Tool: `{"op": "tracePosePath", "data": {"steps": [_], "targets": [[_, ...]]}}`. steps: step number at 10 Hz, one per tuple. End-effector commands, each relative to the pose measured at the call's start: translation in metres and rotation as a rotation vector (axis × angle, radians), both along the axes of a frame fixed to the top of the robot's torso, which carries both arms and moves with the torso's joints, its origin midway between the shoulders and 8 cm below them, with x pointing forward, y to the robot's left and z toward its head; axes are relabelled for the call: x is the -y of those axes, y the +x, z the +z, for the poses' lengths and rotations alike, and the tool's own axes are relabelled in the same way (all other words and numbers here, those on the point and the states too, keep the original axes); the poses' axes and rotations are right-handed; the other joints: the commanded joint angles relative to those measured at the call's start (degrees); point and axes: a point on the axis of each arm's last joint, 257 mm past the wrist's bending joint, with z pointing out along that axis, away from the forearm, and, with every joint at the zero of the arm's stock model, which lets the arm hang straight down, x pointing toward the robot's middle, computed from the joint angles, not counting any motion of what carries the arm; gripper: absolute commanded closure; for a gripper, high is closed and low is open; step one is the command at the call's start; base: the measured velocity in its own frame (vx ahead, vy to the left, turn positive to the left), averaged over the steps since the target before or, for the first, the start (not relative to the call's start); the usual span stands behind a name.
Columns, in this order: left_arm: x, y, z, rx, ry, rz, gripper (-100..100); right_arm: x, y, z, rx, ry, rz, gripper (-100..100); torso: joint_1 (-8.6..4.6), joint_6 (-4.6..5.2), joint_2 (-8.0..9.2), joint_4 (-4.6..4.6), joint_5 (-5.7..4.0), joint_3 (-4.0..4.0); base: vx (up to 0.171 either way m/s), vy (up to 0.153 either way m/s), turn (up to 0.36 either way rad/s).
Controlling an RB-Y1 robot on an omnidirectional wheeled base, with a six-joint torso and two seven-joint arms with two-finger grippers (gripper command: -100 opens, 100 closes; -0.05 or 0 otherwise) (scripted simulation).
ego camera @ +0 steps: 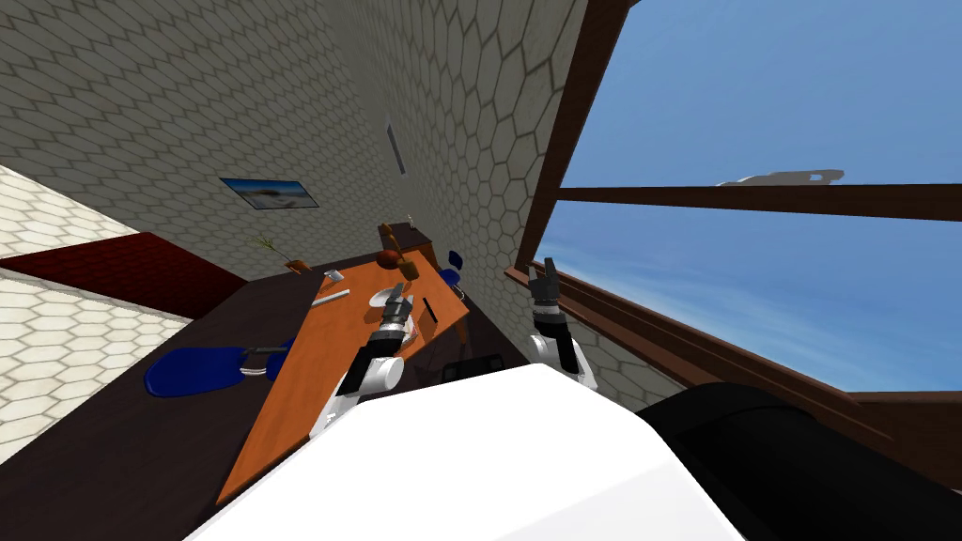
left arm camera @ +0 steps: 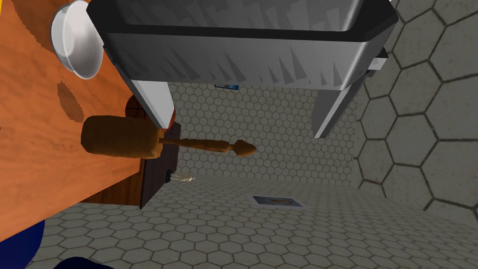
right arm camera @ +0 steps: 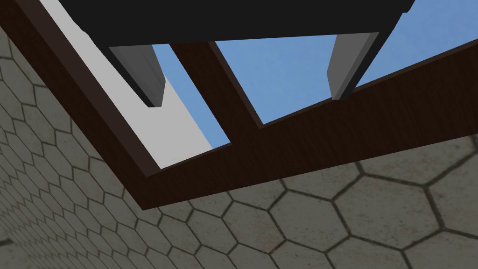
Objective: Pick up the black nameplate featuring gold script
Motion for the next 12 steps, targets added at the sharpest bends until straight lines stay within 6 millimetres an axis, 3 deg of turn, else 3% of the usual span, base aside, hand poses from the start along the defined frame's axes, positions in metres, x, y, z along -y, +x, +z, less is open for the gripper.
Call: {"op": "tracePosePath", "data": {"steps": [1,2,3,4,5,6,7,12], "targets": [[0.005,0.005,-0.022,-0.068,0.008,-0.018,-100,0.0,0.0,0.0,0.0,0.0,0.0,0,0.0,0.0,0.0,0.0,0.0,0.0,-0.011,-0.005,-0.058],[0.005,0.005,-0.024,-0.077,0.008,-0.019,-100,0.0,0.0,0.0,0.0,0.0,0.0,0,0.01,0.01,-0.01,-0.01,0.0,-0.01,-0.009,-0.002,-0.035],[0.011,0.008,-0.046,-0.139,0.015,-0.036,-100,0.0,0.0,0.0,0.0,0.0,0.0,0,0.01,0.0,-0.01,0.0,0.0,-0.01,-0.011,-0.003,-0.076],[0.011,0.008,-0.047,-0.144,0.015,-0.036,-100,0.0,0.0,0.0,0.0,0.0,0.0,0,0.01,0.01,0.0,-0.01,0.01,-0.01,-0.01,-0.001,-0.035],[0.017,0.01,-0.07,-0.208,0.023,-0.056,-100,0.0,0.0,0.0,0.0,0.0,0.0,0,0.01,-0.01,-0.01,0.0,0.0,0.0,-0.009,-0.003,-0.07],[0.017,0.01,-0.071,-0.211,0.023,-0.056,-100,0.0,0.0,0.0,0.0,0.0,0.0,0,0.02,0.0,0.0,-0.01,0.01,-0.01,-0.008,-0.002,-0.035],[0.023,0.011,-0.09,-0.262,0.032,-0.075,-100,0.0,0.0,0.0,0.0,0.0,0.0,0,0.02,-0.01,-0.02,-0.01,0.01,-0.01,-0.008,-0.003,-0.081],[0.035,0.008,-0.141,-0.417,0.06,-0.124,-100,0.0,0.0,0.0,0.0,0.0,0.0,0,0.01,0.0,-0.02,-0.01,0.0,-0.01,-0.006,-0.002,-0.055]]}}
